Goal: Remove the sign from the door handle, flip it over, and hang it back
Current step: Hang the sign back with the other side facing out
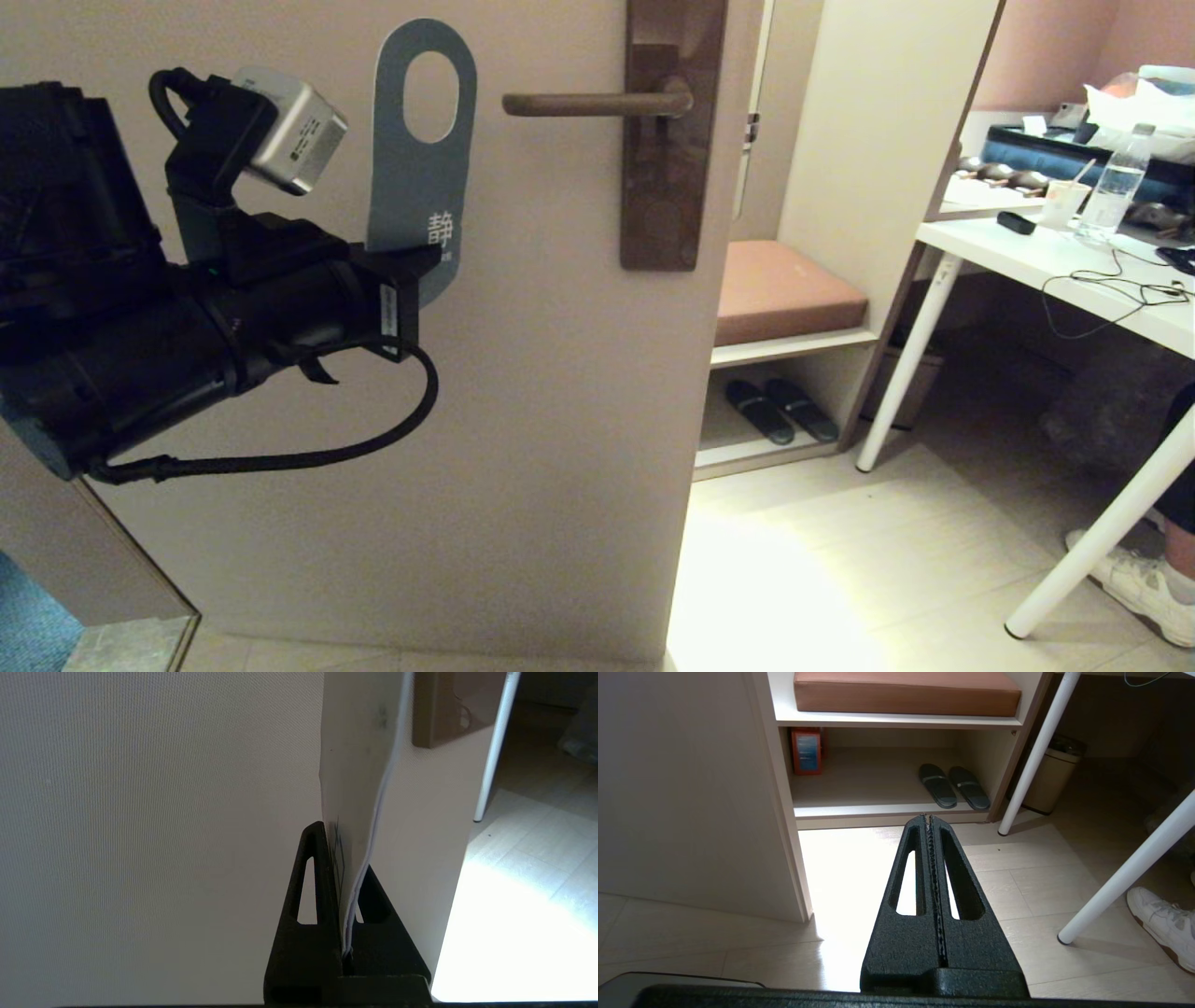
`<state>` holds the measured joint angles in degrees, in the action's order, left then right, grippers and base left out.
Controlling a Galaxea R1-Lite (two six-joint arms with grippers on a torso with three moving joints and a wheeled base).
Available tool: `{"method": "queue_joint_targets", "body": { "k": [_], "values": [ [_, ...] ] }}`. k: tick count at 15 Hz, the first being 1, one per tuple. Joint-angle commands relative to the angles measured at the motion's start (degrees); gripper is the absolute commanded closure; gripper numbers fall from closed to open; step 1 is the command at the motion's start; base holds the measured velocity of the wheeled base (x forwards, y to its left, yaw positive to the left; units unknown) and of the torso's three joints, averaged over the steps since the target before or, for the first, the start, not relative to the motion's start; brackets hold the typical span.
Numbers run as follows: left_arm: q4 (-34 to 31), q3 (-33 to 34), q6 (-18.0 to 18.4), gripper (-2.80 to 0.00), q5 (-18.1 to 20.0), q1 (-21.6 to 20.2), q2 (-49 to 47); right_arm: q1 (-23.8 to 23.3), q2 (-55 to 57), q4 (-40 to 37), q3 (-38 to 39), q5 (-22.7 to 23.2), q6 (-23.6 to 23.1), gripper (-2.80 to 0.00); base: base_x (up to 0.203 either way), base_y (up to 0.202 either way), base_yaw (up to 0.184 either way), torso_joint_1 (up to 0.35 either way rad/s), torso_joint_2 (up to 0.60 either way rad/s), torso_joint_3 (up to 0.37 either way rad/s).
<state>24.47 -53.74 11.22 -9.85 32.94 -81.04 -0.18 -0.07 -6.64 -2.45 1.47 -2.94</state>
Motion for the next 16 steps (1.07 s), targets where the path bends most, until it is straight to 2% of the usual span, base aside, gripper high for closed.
{"method": "queue_joint_targets", "body": {
  "k": [1, 4, 16],
  "values": [
    [0.13, -1.32, 0.03, 0.0, -0.43, -0.14, -1.85, 0.01, 0.07, -0.04, -0.01, 0.03, -0.05, 0.0, 0.0, 0.0, 0.0, 0.0, 0.0, 0.0],
    [-0.07, -3.73, -0.08, 0.0, -2.79, -0.39, -4.07, 0.01, 0.07, -0.04, -0.01, 0.03, -0.05, 0.0, 0.0, 0.0, 0.0, 0.0, 0.0, 0.0],
    [-4.44, -10.25, -0.15, 0.0, -2.9, -0.68, -6.94, 0.01, 0.07, -0.04, -0.01, 0.03, -0.05, 0.0, 0.0, 0.0, 0.0, 0.0, 0.0, 0.0]
  ]
}}
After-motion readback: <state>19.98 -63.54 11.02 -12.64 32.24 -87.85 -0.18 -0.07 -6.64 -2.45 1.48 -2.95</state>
